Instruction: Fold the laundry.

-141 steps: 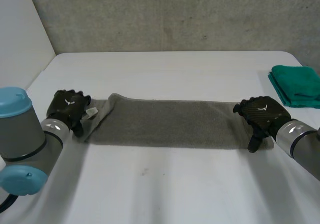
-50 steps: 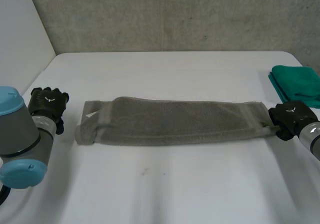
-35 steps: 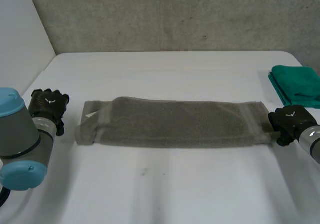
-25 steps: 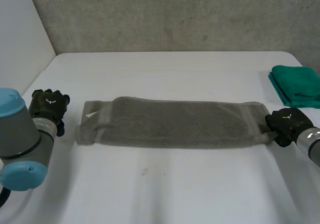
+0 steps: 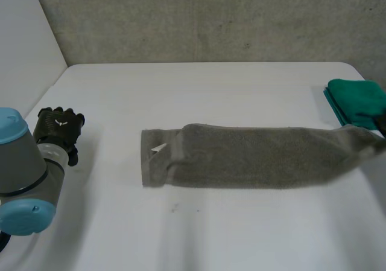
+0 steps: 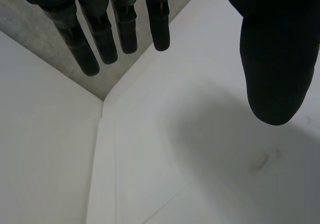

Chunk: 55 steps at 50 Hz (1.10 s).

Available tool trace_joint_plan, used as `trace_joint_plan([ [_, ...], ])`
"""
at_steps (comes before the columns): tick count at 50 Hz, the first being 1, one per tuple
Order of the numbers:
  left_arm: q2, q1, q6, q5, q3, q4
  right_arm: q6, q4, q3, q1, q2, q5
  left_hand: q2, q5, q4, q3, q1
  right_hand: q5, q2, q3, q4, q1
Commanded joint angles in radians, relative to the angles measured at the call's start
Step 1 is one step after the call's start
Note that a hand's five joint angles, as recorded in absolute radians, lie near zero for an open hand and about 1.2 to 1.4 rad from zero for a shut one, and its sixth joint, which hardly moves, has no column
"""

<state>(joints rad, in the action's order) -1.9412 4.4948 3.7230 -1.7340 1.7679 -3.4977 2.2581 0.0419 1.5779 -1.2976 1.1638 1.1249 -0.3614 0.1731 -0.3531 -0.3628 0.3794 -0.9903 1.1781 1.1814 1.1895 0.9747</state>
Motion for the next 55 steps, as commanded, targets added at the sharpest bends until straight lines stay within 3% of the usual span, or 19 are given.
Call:
trace_joint_plan([
  [1, 0.025, -0.005, -0.002, -0.001, 0.001, 0.0, 0.11, -0.005, -0.156, -0.326, 0.027, 0.036, 0.01, 0.004, 0.002, 0.011, -0.028, -0.231, 0.218, 0.215, 0.207, 0.422],
  [7, 0.044, -0.005, -0.008, -0.001, 0.005, 0.0, 0.113, -0.001, -0.311, -0.618, -0.039, 0.032, 0.013, 0.001, 0.004, 0.014, -0.031, -0.231, 0.218, 0.215, 0.207, 0.422],
  [12, 0.057, -0.006, -0.025, 0.001, 0.012, 0.0, 0.115, -0.001, -0.51, -0.86, -0.218, 0.02, 0.013, 0.001, 0.005, 0.014, -0.031, -0.231, 0.218, 0.215, 0.207, 0.422],
  [22, 0.056, -0.031, -0.029, 0.001, 0.022, 0.0, 0.109, -0.062, -0.731, -1.068, -0.542, -0.066, 0.013, 0.001, 0.005, 0.014, -0.031, -0.231, 0.218, 0.215, 0.207, 0.422],
  [26, 0.056, -0.054, -0.029, 0.004, 0.022, 0.0, 0.107, -0.094, -0.753, -1.085, -0.566, -0.07, 0.022, -0.008, 0.013, 0.023, -0.04, -0.231, 0.218, 0.215, 0.207, 0.422],
  [27, 0.056, -0.058, -0.031, 0.004, 0.022, 0.0, 0.109, -0.096, -0.754, -1.086, -0.558, -0.065, 0.025, -0.011, 0.016, 0.026, -0.043, -0.137, 0.123, 0.12, 0.112, 0.327],
  [31, 0.056, -0.095, -0.031, 0.004, 0.007, -0.001, 0.162, -0.099, -0.74, -1.077, -0.474, -0.054, 0.03, -0.017, 0.022, 0.032, -0.048, 0.477, -0.49, -0.494, -0.502, -0.287],
  [34, 0.056, -0.129, -0.037, 0.005, -0.011, -0.001, 0.286, -0.099, -0.71, -1.071, -0.388, -0.025, 0.057, -0.043, 0.048, 0.058, -0.075, 0.99, -1.004, -1.007, -1.015, -0.8],
  [41, 0.051, -0.259, -0.118, 0.005, -0.071, 0.0, 0.546, -0.103, -0.549, -0.933, -0.221, 0.076, 0.057, -0.043, 0.049, 0.058, -0.075, 0.99, -1.004, -1.007, -1.015, -0.8],
  [48, 0.015, -0.377, -0.169, 0.02, -0.146, 0.008, 0.577, -0.103, -0.304, -0.789, -0.127, 0.191, 0.045, -0.031, 0.037, 0.047, -0.063, 0.99, -1.004, -1.007, -1.015, -0.8],
  [55, -0.145, -0.43, -0.164, 0.03, -0.281, 0.019, 0.577, -0.047, -0.089, -0.694, -0.079, 0.19, 0.039, -0.026, 0.031, 0.041, -0.057, 0.99, -1.004, -1.007, -1.015, -0.8],
])
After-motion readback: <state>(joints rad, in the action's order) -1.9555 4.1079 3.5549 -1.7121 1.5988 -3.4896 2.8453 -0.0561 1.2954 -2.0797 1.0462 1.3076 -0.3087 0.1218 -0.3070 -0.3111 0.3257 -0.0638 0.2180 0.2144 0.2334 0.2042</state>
